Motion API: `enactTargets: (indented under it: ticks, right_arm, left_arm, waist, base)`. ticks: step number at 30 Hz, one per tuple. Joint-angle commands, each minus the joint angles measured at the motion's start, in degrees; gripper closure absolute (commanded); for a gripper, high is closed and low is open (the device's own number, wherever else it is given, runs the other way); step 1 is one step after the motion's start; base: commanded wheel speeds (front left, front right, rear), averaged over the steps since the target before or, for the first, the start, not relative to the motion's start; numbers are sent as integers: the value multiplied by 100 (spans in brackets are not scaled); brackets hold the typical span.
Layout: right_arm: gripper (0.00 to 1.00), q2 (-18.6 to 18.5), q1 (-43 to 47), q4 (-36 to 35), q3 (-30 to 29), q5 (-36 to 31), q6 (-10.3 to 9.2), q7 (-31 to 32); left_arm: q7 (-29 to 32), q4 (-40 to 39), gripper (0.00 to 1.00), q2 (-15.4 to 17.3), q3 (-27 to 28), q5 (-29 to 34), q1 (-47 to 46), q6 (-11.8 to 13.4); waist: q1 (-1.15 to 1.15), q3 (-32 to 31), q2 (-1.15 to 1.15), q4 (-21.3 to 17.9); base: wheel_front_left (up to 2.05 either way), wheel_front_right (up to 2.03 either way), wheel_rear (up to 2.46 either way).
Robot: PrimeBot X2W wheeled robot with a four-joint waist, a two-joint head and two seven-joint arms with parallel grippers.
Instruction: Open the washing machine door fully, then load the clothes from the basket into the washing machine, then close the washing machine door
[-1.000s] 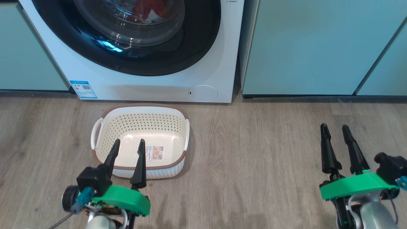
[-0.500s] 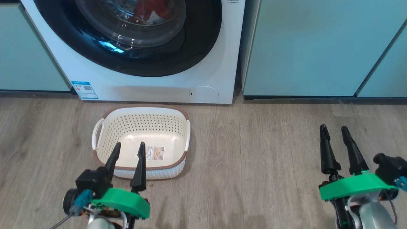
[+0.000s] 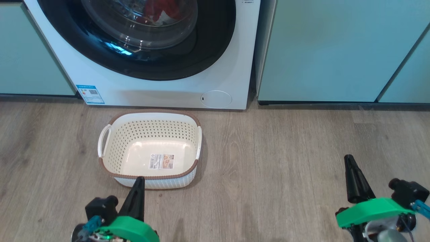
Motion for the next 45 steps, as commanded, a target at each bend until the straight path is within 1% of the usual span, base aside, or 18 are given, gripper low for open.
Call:
enactTargets:
  ticks: [1,45]
  right_arm:
    - [100,1,-229,-204,-15,172,0,50]
    - [100,12,-404,-231,-136,2498,0,776]
  left_arm:
    - [32,-182,100,10,56,-188,-247,-36]
    - [701,-125,100,70,549,-2879,-498,-318]
  waist:
    - [0,0,0,5]
    - [0,-2,0,103]
  base:
    - [0,0,0]
    - [0,0,0]
